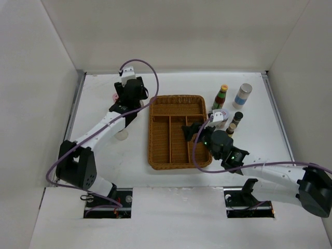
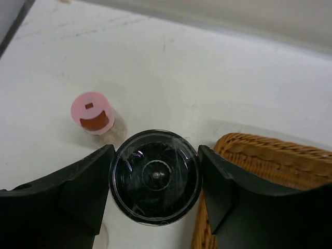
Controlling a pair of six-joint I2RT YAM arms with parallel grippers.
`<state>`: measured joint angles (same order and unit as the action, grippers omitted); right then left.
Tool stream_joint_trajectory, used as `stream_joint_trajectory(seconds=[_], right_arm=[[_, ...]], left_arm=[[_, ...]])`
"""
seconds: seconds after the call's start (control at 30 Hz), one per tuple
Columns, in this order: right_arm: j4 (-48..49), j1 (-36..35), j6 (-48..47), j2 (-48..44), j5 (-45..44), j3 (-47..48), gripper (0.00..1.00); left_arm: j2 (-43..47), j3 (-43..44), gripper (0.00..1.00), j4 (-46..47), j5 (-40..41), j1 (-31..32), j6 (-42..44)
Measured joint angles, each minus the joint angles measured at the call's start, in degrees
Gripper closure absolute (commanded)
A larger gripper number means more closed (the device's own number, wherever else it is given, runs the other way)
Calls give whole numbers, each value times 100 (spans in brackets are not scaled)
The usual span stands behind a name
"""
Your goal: Organize the condiment bottles
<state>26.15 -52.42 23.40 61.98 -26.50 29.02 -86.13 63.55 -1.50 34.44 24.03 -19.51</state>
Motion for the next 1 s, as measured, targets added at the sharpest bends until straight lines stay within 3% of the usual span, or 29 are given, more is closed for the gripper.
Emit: stream_joint_trajectory(seconds=[0.23,0.63,0.73,0.9,1.0], right_arm=[[9,103,59,-197,-9,-96,25],[28,229,175,-551,-76,-289,25],[31,229,190,-535,-76,-289,25],[42,256,201,-533,-74,-289,24],[48,260,210,-533,-76,-289,24]], left_arm=[[94,669,64,149,-70,682,22],[-1668,1045,60,385,-380,992,4],[-1858,1060,49,505,-382,992,20],[-1858,1067,17,619,-407,1043,-33],[-1814,1021,11,820,-374,1073,-44]])
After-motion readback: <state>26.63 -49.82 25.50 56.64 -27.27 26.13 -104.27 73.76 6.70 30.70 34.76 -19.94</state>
